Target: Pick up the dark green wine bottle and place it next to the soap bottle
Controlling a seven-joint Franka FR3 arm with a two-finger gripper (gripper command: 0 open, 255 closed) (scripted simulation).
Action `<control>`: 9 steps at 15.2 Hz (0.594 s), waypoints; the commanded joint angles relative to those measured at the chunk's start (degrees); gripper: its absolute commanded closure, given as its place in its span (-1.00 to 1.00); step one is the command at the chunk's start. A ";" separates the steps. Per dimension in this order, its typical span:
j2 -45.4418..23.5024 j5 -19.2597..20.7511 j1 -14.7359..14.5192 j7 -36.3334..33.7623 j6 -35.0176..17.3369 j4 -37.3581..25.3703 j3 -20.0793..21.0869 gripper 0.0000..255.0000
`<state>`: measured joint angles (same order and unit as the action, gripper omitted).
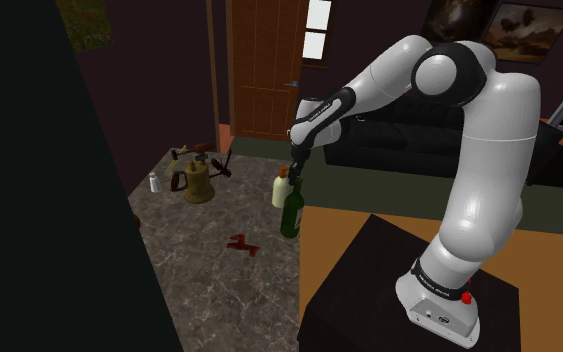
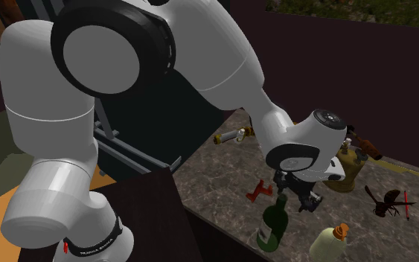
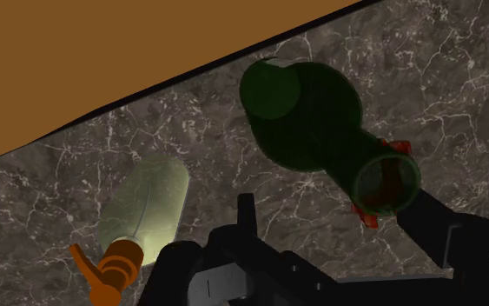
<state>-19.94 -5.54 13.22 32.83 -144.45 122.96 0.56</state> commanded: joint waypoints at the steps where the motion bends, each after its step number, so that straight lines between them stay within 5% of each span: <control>1: 0.01 0.00 0.00 0.00 0.00 0.00 0.00 -1.00; 9: 5.58 0.48 0.13 -0.32 6.11 -0.53 -0.31 -1.00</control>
<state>-15.24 -5.13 13.30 32.51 -139.30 122.44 0.30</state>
